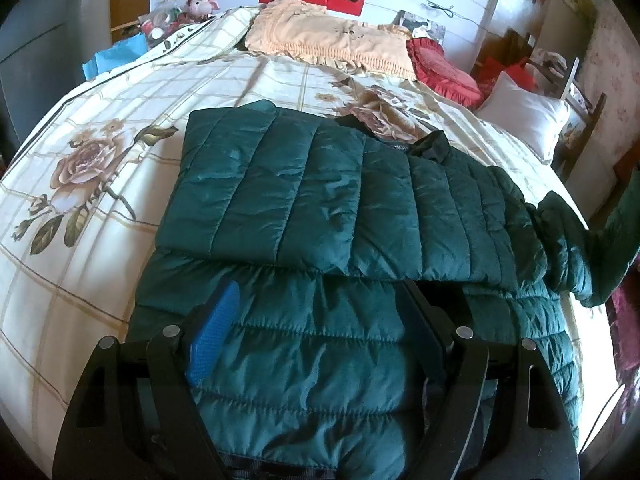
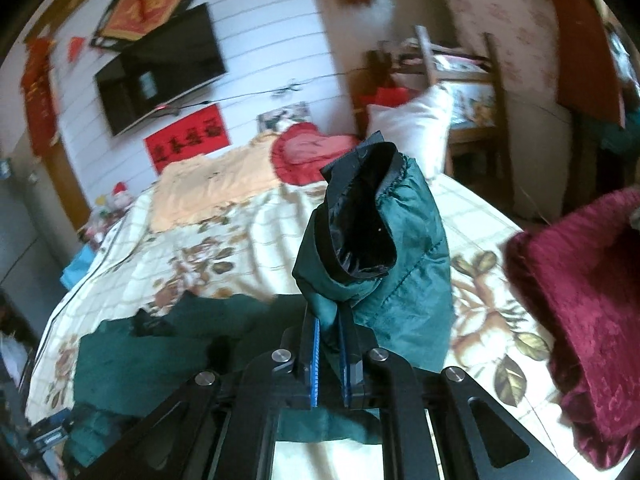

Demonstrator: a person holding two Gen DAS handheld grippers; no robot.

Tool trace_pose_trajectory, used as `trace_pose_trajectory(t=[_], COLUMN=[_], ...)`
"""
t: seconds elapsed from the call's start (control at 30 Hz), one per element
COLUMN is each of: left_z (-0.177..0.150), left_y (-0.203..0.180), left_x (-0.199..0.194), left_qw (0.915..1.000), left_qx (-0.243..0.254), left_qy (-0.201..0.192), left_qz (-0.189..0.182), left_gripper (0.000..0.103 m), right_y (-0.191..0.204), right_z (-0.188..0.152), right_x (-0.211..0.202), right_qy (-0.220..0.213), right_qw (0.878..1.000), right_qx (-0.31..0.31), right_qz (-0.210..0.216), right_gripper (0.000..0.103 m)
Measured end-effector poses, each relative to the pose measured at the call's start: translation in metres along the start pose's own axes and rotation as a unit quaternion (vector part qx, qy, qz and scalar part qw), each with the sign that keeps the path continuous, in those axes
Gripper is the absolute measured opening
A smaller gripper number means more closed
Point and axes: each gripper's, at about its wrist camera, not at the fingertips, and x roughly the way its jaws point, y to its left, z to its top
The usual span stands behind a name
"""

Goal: Fold large clothes
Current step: 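Lift the grasped sleeve with the right gripper and carry it across the jacket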

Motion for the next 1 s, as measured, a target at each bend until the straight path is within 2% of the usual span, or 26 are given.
trace_pose_trajectory(t=[0.33, 0.77, 1.0], left_z=[-0.001, 0.0, -0.001], left_y=[0.008, 0.021, 0.03], left_x=[-0.003, -0.004, -0.002], left_qw=[1.0, 0.9998, 0.9994], left_qx=[-0.008, -0.02, -0.033], left_qy=[-0.004, -0.006, -0.003], left_qz=[0.0, 0.003, 0.002], left_gripper=[0.081, 0.081, 0.081], right_y=[0.067, 0.148, 0.196], right_z=[0.003, -0.026, -0.051], right_x=[-0.003, 0.029, 0.064], right_qy=[0.0, 0.061, 0.112], right_qw=[0.996, 0.981, 0.967], right_qx=[-0.038, -0.078, -0.085], right_qz=[0.077, 0.165, 0.212], right_gripper=[0.007, 0.007, 0.007])
